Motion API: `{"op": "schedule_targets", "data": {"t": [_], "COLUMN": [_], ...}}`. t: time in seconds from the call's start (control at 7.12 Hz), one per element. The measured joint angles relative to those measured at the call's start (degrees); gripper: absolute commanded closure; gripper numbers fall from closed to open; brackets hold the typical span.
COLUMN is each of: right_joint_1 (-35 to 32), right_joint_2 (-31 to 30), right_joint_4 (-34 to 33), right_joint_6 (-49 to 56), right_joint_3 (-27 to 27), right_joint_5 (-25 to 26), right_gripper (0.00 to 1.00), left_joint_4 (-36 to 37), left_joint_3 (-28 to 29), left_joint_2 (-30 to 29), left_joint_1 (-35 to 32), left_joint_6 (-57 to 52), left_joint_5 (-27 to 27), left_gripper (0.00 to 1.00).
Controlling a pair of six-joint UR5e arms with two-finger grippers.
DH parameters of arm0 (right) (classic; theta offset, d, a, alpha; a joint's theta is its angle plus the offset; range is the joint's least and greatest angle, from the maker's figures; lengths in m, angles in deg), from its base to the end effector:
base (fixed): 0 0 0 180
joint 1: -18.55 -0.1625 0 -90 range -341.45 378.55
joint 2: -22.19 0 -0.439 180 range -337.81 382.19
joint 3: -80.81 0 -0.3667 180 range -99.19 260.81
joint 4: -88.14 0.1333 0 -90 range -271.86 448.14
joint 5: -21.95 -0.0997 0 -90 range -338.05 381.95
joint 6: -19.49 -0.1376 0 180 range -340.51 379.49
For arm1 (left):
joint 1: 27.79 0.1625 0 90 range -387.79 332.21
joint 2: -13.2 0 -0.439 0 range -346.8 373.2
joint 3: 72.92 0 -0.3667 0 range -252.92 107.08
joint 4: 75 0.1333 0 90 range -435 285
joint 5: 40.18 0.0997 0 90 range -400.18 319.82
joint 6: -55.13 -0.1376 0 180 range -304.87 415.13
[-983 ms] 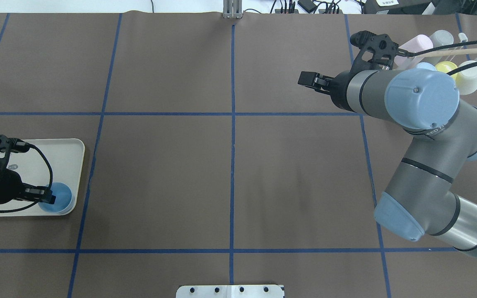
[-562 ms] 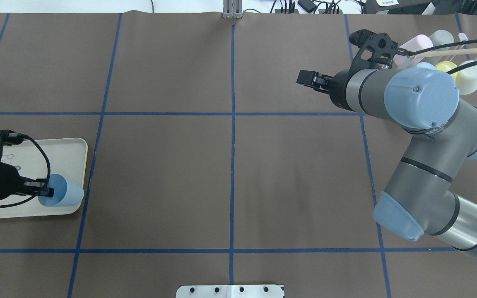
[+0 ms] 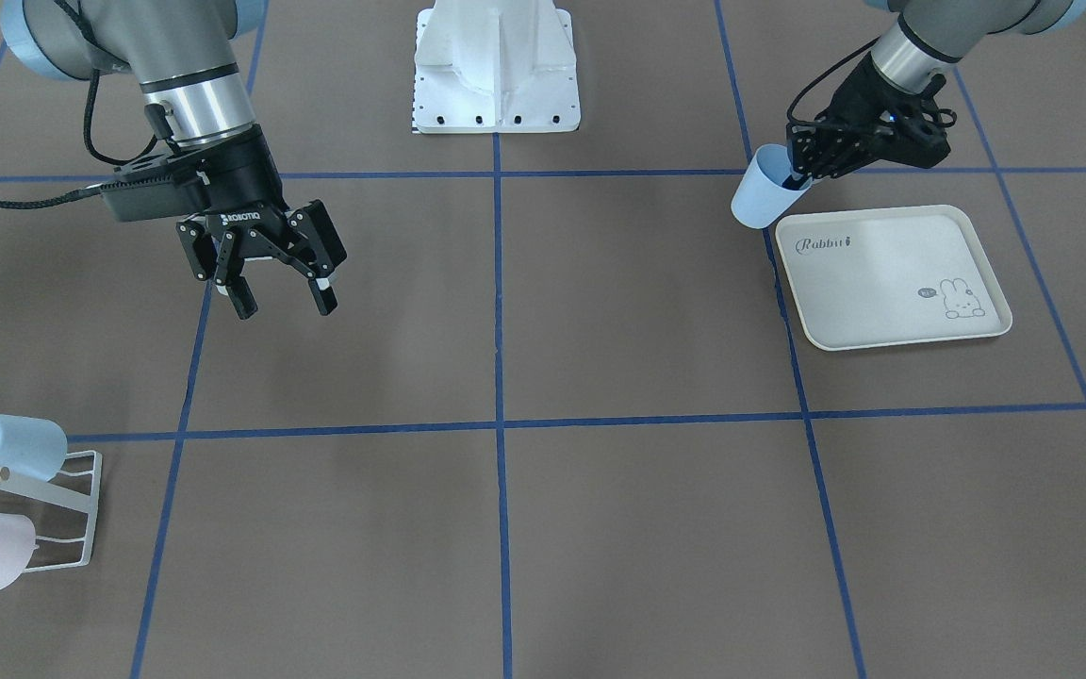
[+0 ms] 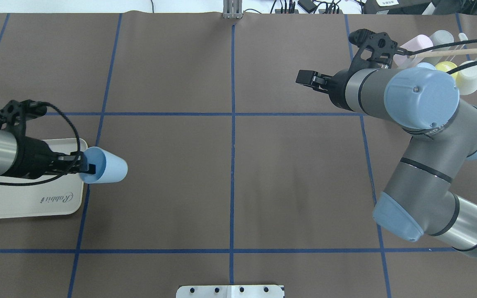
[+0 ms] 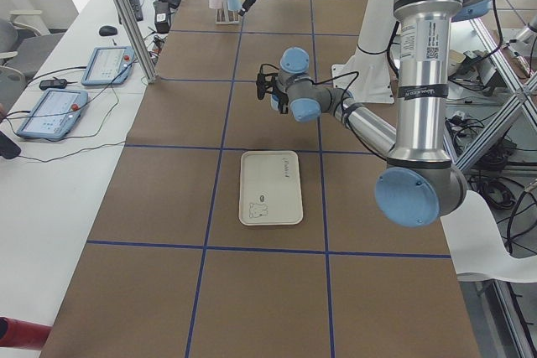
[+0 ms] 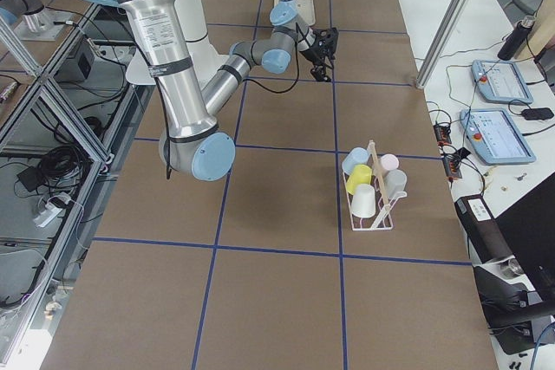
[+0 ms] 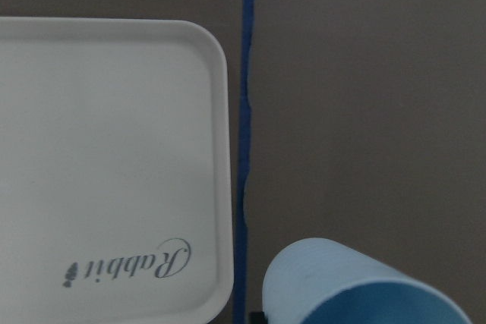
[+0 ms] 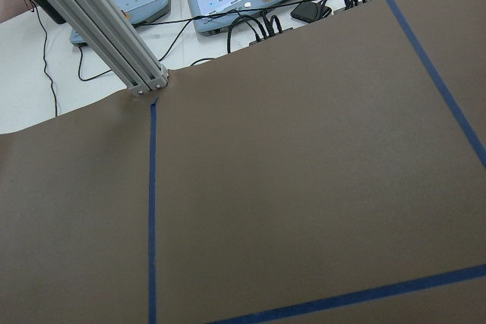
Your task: Transfer IKEA cup to right arm and place on rack
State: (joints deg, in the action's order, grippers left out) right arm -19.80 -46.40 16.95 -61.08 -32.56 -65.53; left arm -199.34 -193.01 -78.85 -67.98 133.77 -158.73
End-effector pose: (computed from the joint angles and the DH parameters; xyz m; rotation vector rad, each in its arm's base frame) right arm -0.3747 -0.4741 0.2848 0.4907 -1.0095 0.4757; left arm 0.3207 -0.3593 0.3630 0.0965 1.2102 -0.1510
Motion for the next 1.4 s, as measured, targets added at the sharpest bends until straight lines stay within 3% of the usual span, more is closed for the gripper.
{"op": "schedule_targets", "data": {"t": [0.42, 0.84, 0.98, 1.12, 1.4], "right_joint_1": [0.03, 0.26, 0.72, 1.41, 1.92], "right_joint_2": [0.07, 0.17, 0.35, 0.67, 1.02], "right_joint_4": [0.02, 1.11, 2.56, 6.44, 13.17], "right_joint_6": [-0.09, -5.53, -9.22, -15.52, -25.15], "right_joint_3": [-0.44, -2.28, -3.24, -3.66, -4.0], "right_joint_5": [-0.09, -0.77, -0.85, -0.83, -0.66], "right_gripper": [0.0, 0.0, 0.0, 0.0, 0.0], "left_joint_4": [-0.75, -2.3, -6.07, -14.56, -28.52], "left_joint_3": [6.03, 15.27, 17.18, 18.76, 21.12], "left_joint_2": [-14.88, -26.76, -29.24, -29.62, -26.63], "left_joint_1": [1.58, 5.82, 5.86, 5.7, 5.52], "left_joint_6": [14.9, 21.46, 24.83, 29.77, 35.34], "left_joint_5": [1.01, 8.39, 9.72, 12.12, 15.67], "left_gripper": [1.0, 1.0, 1.0, 1.0, 1.0]}}
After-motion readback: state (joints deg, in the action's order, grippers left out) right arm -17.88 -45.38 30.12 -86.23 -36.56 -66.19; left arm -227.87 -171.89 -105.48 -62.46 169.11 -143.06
